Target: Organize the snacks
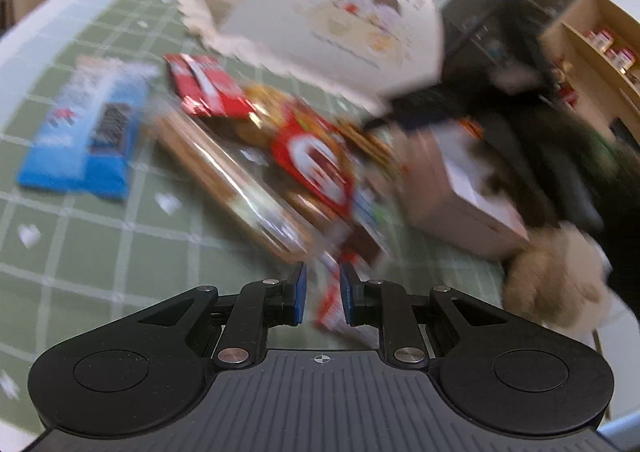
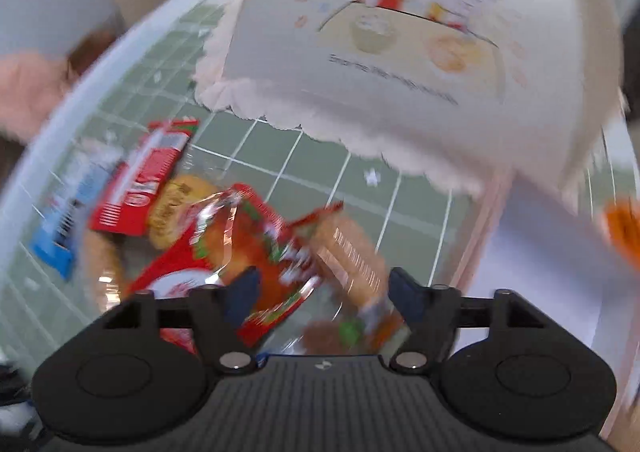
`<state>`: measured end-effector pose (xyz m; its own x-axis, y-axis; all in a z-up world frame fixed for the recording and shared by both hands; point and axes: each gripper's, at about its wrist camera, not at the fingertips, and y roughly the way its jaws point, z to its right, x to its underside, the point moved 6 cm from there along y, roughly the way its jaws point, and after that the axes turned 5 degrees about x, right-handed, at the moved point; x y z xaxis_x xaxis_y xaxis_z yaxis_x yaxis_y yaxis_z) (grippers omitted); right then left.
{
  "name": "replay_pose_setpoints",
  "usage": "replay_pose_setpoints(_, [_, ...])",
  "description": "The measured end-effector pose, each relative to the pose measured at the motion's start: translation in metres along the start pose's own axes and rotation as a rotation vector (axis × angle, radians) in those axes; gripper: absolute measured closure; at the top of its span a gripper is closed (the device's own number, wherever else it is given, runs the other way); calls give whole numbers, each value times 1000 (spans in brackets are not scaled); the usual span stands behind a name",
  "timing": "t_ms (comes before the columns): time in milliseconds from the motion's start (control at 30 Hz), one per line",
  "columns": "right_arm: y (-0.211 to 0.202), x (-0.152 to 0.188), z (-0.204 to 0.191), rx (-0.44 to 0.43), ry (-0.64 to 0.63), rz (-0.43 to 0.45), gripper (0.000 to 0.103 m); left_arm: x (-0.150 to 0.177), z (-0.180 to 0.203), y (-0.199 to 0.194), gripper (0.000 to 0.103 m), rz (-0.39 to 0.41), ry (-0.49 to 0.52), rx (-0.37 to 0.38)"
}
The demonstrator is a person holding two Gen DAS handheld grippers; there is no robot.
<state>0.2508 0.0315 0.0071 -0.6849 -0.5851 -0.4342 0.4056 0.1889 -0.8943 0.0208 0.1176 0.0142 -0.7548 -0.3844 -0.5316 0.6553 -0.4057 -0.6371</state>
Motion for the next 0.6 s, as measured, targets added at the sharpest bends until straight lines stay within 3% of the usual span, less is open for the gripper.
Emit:
replay_pose_setpoints(133, [42,-17,5,106,-81,-47,34,26,27,7,82,-87,43,108])
replay_pose_setpoints(167, [48,-18,6,97,-54,-60,43,32,31,9,82,-104,56,113])
replay_pose_setpoints(200, [49,-16,8,65,-16,-75,51,37,34,12,82,-121,68,115])
replay_pose_setpoints(400, [15,28,-2,-89,91,-108,60,53,39,29,82,-198,85,116])
replay_pose_setpoints(500, [-9,66,-11,-206,129,-120,64,52,40,37,82,-215,120,81])
replay_pose_setpoints(600, [-29,100,-5,-251,188,-120,66,46,38,43,82,-215,177,-10])
